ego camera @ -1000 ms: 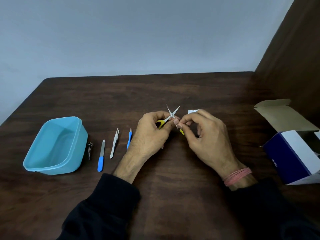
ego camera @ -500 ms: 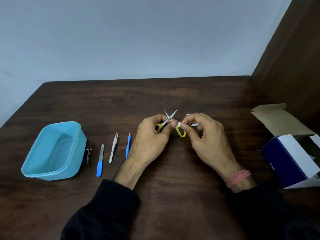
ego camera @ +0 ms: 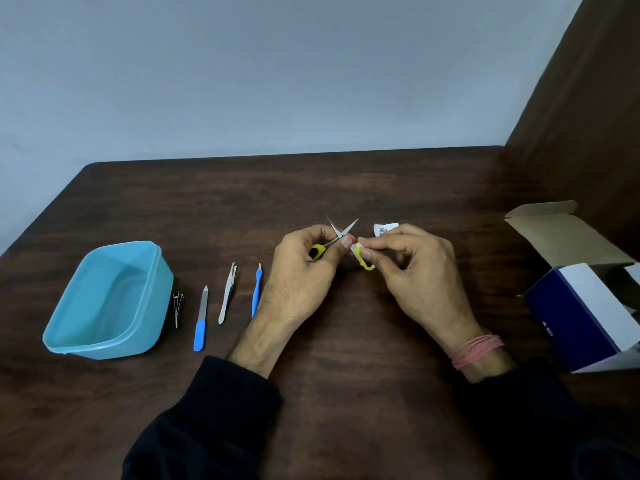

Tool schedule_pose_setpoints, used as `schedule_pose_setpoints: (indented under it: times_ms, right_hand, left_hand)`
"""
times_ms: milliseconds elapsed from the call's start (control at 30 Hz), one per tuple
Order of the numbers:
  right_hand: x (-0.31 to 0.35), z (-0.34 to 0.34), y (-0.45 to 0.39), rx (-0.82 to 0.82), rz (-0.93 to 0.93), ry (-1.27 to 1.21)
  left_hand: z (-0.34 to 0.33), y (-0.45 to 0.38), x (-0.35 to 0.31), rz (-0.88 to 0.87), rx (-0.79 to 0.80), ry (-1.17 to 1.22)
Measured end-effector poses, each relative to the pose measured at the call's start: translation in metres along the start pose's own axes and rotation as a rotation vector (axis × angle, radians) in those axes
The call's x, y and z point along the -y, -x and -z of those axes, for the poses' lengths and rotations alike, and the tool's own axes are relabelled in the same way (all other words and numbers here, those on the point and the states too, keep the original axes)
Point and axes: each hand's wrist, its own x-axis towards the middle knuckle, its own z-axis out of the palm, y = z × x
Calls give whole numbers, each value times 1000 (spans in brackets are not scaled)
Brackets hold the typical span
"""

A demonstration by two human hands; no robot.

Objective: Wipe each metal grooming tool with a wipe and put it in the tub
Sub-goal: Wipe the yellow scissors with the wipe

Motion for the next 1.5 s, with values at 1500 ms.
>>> schedule_pose_setpoints:
  times_ms: [1500]
  right_hand:
    - [23,6,8,-220,137,81]
  left_hand:
    - [-20,10,-14,225,-129,505]
